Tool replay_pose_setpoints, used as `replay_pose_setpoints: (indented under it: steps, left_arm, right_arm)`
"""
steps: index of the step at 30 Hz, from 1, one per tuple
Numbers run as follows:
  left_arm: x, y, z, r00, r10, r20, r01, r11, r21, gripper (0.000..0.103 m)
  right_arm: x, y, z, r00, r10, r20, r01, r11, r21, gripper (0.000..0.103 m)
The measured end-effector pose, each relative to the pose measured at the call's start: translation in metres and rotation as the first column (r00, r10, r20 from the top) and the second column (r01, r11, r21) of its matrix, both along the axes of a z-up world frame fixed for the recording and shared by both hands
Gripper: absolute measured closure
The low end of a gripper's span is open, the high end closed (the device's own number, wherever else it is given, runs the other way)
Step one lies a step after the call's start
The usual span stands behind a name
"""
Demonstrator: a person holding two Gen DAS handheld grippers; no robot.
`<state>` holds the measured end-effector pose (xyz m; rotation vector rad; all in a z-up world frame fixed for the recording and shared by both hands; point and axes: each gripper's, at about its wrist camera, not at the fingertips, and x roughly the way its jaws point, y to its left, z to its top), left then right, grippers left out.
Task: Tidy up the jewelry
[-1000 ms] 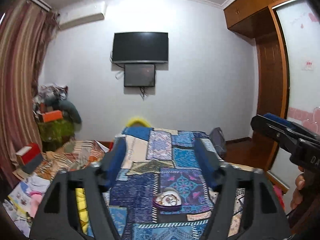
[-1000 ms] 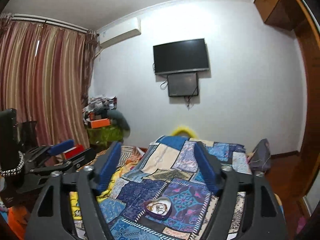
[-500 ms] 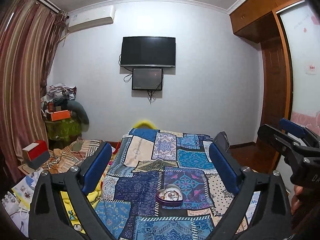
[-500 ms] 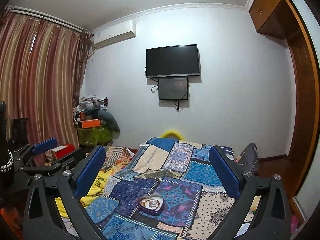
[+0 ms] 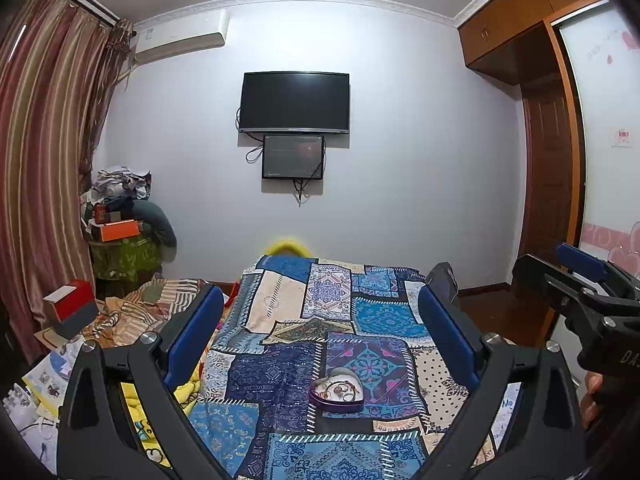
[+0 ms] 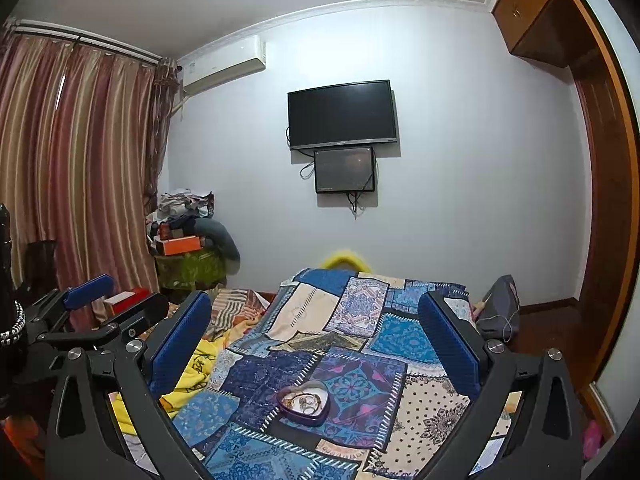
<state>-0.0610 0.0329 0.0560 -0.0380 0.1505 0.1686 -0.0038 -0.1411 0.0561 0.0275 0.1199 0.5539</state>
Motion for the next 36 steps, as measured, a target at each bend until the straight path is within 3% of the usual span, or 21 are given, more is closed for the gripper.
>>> replay_pose_setpoints:
  steps: [36]
  left_arm:
    - [0.0084,-0.0034,0.0010,0.999,-0.041,-0.004,0.041,0.999,-0.007,0.003]
  right_arm:
    - [0.0003,-0.0079,0.0052,0.999,-0.014,-0.031,0.014,1.000,0.004,0.000]
